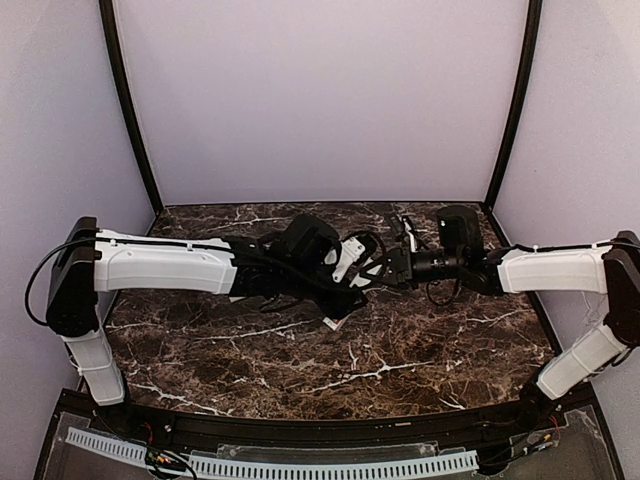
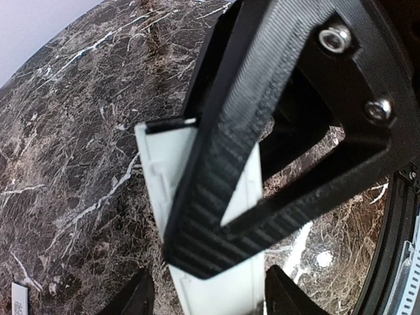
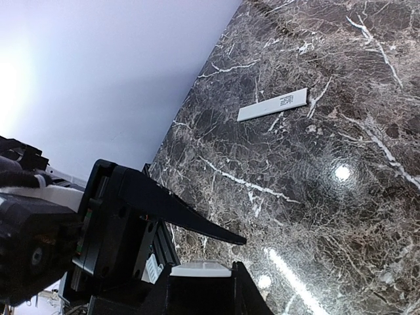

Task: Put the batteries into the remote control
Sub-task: Press the battery in the battery compartment, then pass from the right arm to the left

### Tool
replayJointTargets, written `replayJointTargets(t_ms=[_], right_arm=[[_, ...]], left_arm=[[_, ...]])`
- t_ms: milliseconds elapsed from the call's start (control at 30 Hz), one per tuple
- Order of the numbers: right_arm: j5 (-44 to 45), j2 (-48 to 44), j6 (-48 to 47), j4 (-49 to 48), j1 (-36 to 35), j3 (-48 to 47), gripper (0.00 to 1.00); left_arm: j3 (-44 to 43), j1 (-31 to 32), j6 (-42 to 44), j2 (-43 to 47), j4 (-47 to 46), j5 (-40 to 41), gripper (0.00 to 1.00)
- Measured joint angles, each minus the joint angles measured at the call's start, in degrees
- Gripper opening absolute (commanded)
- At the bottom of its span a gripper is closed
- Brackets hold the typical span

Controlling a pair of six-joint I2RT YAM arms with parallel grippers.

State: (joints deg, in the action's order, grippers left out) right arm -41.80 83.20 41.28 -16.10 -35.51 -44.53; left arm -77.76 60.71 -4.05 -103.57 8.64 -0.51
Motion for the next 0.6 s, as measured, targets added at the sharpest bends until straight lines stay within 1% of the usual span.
replayJointTargets(t_ms=[33,100,200,233,267,333,367,467,533,600], right_arm=[[0.1,0.0,0.0,0.0,-0.1,0.0,0.00],[0.3,0.0,0.0,0.0,-0.2,0.1,0.00],[1.1,0.0,0.0,-0.1,-0.2,0.1,0.01],[1.2,0.0,0.0,0.0,-0.2,0.1,0.05],[1.5,0.0,0.0,0.0,-0.2,0.1,0.10],[2.5,0.0,0.3,-0.2,-0.2,0.1,0.24],[2.8,0.0,0.5,-0.4,-0.2,0.1,0.30],[2.8,0.0,0.6,0.2,-0.2,0.2,0.44],[2.4,0.0,0.7,0.5,-0.2,0.3,0.50],[1.8,-0.1,0.7,0.8,0.2,0.8,0.61]], left_arm=[[-0.5,0.0,0.0,-0.4,0.3,0.4,0.50],[-1.5,0.1,0.2,-1.1,1.3,1.2,0.42],[-2.7,0.3,0.4,-1.7,2.2,1.9,0.35],[-2.9,0.4,0.4,-1.8,2.4,2.1,0.31],[-3.0,0.5,0.2,-1.8,2.6,2.7,0.29],[-3.7,0.5,-0.3,-2.1,3.2,3.9,0.24],[-4.0,0.5,-0.4,-2.3,3.4,4.2,0.21],[-4.8,0.5,0.0,-2.7,4.7,4.5,0.16],[-4.8,0.5,0.8,-2.7,5.7,4.4,0.12],[-4.8,0.3,1.4,-2.7,6.8,3.9,0.09]])
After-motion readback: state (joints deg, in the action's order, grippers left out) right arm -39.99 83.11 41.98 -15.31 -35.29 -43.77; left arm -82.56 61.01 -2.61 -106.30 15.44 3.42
